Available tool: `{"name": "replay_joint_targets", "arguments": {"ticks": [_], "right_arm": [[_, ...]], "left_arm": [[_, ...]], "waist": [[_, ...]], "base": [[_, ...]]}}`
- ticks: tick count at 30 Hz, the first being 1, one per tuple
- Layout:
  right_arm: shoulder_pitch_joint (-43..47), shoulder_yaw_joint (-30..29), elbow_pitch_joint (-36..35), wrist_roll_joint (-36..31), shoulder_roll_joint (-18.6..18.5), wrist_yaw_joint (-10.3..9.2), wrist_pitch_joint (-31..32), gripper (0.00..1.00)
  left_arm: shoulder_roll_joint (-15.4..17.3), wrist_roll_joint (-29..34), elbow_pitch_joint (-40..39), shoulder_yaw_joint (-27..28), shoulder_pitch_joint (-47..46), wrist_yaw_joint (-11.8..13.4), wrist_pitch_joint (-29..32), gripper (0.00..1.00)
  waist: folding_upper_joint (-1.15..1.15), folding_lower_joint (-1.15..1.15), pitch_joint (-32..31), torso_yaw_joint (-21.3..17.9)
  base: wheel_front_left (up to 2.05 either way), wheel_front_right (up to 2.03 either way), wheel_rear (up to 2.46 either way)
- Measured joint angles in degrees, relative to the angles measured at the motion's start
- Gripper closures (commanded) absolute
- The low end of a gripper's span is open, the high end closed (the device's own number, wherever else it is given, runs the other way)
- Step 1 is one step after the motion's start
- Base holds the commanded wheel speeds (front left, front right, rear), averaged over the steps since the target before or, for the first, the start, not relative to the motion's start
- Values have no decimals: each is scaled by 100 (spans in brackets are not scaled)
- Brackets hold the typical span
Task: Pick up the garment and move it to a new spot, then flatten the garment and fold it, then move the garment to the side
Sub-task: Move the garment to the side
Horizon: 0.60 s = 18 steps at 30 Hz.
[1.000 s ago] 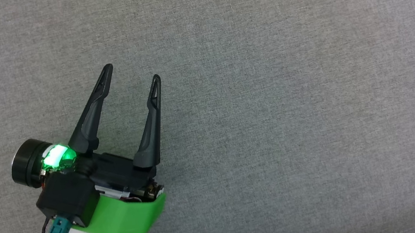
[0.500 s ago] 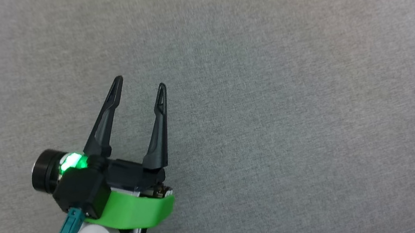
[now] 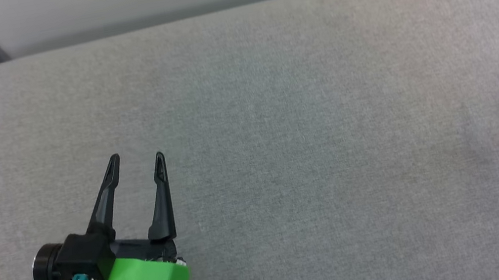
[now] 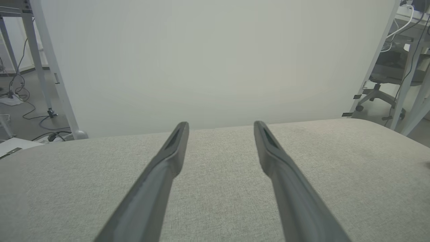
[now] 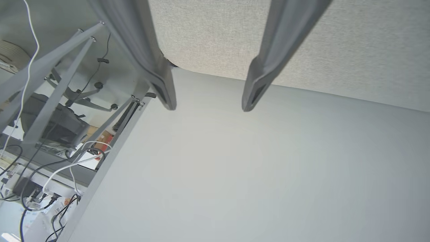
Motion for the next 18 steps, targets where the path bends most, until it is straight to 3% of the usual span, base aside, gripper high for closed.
{"name": "replay_joint_targets", "arguments": {"ticks": [8, 12, 18], "right_arm": [[1465, -5, -1491, 198, 1110, 0, 143, 0], [2113, 77, -1706, 391, 1779, 0, -114, 0], [2830, 143, -1541, 254, 2210, -2, -556, 0]], "left_arm": [[-158, -2, 246, 99, 211, -4, 0, 0], [-226, -8, 336, 269, 430, -4, 0, 0], [-298, -9, 498, 428, 615, -30, 0, 0]], "waist": [[0, 0, -520, 307], [0, 0, -714, 462], [0, 0, -901, 630]], "base": [[0, 0, 0], [0, 0, 0], [0, 0, 0]]}}
